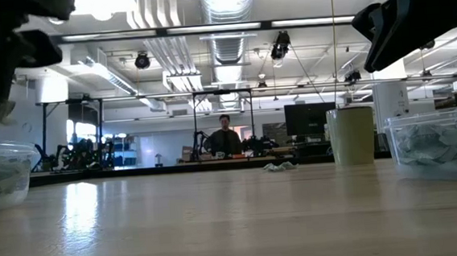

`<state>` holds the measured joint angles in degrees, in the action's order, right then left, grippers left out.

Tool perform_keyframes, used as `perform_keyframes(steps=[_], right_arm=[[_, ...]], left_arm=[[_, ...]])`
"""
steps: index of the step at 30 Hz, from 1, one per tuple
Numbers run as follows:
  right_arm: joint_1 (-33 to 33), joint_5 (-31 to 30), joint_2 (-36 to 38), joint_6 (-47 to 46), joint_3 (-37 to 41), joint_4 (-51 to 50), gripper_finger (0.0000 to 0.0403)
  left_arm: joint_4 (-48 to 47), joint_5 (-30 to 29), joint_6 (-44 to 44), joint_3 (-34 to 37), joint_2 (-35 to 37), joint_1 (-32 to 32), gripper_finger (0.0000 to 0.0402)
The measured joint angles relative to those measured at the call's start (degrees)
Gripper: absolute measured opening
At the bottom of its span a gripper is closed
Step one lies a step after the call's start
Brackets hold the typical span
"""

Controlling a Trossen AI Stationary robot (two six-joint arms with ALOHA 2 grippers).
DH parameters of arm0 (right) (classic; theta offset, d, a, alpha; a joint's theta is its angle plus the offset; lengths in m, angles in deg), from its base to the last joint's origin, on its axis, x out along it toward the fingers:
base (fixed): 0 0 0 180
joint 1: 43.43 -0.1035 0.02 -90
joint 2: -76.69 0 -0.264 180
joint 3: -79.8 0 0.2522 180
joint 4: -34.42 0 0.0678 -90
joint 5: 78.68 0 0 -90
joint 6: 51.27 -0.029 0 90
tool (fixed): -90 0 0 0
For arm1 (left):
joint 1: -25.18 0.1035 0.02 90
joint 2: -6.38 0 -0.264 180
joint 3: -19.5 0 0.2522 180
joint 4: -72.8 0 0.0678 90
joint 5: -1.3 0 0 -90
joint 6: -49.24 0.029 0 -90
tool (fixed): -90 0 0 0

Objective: Pick and place Stevia / Truvia into bins
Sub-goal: Put the stevia packet into the left transparent container, then put the stevia packet into the right transparent container

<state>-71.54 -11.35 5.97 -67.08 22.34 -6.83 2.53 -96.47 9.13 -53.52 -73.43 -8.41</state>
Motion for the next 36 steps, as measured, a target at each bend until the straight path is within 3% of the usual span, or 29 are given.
perform_keyframes(steps=[9, 18, 30, 36], right_arm=[[0.02, -0.07, 0.0, 0.33, 0.01, 0.62, 0.0056], [0.02, -0.31, 0.0, 1.18, 0.0, 1.97, 0.0057], [0.02, -0.44, 0.0, 2.32, 0.0, 2.45, 0.0057], [0.0, -2.49, 0.0, 3.03, 0.01, 2.93, 0.0057]], left_arm=[[0.12, 2.82, -3.24, 4.42, 0.0, 0.0, 0.0004], [0.08, 0.08, -4.6, 5.39, 0.0, 0.12, 0.0008], [-0.43, 0.15, -6.03, 5.31, 0.03, 0.13, 0.0126], [-7.24, -0.21, -9.03, 2.4, 0.83, 0.11, 0.0147]])
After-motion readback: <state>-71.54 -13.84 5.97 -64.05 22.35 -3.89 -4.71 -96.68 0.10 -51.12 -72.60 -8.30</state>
